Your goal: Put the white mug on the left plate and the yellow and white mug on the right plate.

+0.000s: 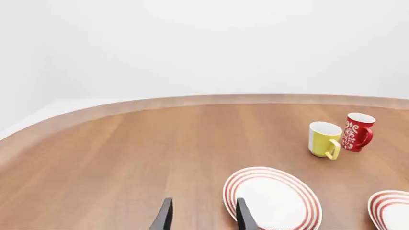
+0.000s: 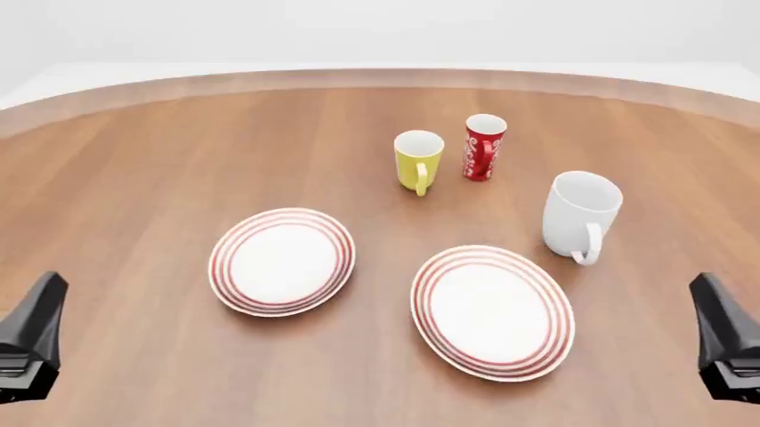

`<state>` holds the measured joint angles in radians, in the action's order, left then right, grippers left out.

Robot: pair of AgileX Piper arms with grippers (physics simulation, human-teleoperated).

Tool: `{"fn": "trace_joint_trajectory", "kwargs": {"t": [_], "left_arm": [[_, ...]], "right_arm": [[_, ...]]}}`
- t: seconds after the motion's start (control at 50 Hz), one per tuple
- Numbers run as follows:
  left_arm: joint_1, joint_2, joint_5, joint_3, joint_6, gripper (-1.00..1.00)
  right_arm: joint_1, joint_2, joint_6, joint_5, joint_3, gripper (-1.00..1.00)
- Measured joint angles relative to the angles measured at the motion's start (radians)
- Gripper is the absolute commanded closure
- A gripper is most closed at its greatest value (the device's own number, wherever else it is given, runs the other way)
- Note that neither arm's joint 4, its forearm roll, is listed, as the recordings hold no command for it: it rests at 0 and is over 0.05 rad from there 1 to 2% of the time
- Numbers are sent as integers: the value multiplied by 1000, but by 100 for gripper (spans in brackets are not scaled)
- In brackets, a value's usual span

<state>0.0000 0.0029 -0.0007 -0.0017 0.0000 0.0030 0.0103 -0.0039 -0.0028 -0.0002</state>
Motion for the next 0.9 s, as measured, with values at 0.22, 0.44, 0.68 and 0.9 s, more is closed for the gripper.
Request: {"fn": "trace_joint_trajectory", "kwargs": {"t": [0.22, 0.44, 0.68, 0.9], "left_arm": [[0, 3, -1, -2, 0, -100], [0, 4, -1, -2, 0, -100], [0, 4, -1, -3, 0, -100], [0, 5, -1, -3, 0, -100]], "right_arm": [[11, 29, -10, -5, 0, -100], [30, 88, -32, -43, 0, -100], [65, 238, -65, -160, -14, -100], [79, 391, -78, -279, -33, -100]]}}
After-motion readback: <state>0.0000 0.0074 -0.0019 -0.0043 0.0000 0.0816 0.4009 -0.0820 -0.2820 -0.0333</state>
